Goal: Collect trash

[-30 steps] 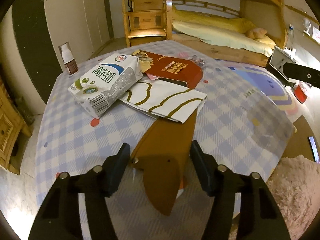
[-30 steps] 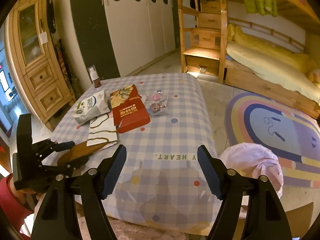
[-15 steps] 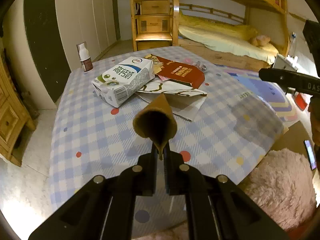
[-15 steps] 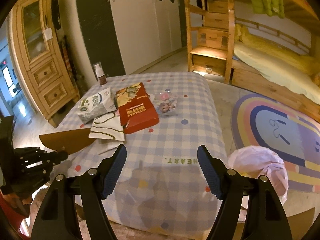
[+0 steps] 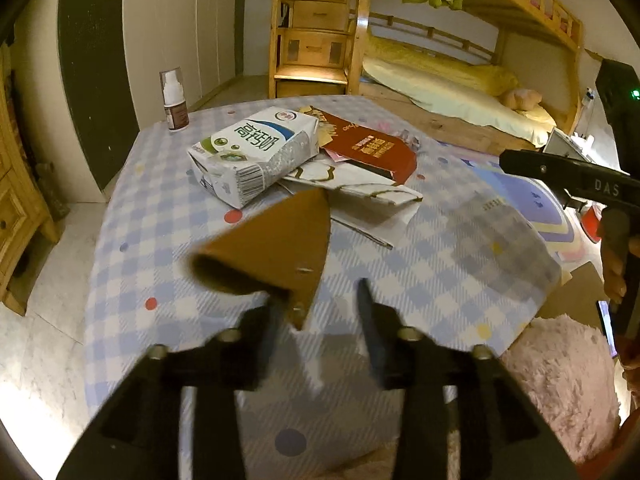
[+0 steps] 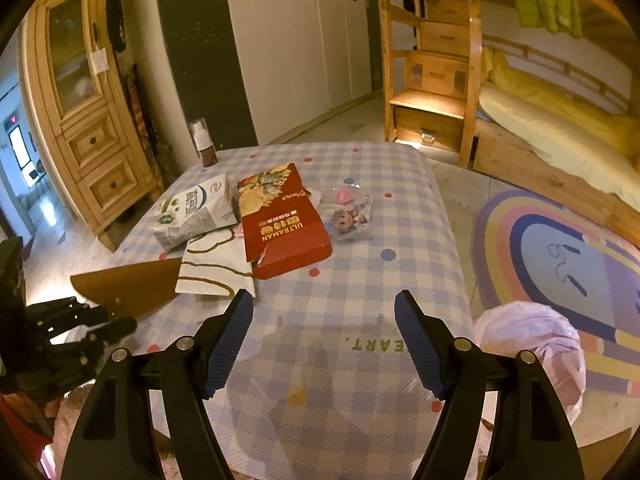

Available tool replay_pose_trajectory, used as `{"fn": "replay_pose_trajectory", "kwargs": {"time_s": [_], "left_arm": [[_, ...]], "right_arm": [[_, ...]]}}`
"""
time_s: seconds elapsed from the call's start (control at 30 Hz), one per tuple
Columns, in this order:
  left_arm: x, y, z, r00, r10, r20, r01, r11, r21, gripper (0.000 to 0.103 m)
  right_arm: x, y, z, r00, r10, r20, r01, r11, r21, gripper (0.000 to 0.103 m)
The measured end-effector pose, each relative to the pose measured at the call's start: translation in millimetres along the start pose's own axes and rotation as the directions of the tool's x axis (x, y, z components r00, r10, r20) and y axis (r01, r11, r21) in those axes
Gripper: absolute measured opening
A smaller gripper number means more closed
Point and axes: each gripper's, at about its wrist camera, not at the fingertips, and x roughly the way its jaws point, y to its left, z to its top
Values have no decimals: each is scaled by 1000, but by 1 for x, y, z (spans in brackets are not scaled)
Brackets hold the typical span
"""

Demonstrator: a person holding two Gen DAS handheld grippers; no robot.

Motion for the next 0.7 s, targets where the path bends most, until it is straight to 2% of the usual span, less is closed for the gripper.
{"fn": "replay_pose_trajectory", "kwargs": {"time_s": [0.2,0.3,0.53,0.57,0.6,0.63,0.7], "left_arm": [[5,6,11,1000,-17,20,17,999,-34,43],[6,9,14,1000,-12,-10,12,998,-56,43],[-27,4,6,998,-36,50,37,999,-27,43],[-27,5,7,998,-16,61,17,1000,-18,51],[-23,7,9,998,16,60,-15,1000,-13,64],[-19,10,9,998,32,61,-31,999,-14,68],[-4,19,12,998,52,41,-51,998,-25,71]], "right_arm": [[1,-4,-4,1000,-10,-11,11,1000,7,73],[-1,-8,-5,1000,-16,-13,16,1000,7,73],[3,-15,-6,1000,-12,-19,13,999,29,73],[4,-14,-6,1000,-9,-22,10,1000,28,73],[5,-13,-6,1000,-6,-22,7,1000,25,73],[5,-11,-5,1000,-2,-22,3,1000,21,73],[4,-6,-4,1000,1,-18,-1,1000,7,73]]}}
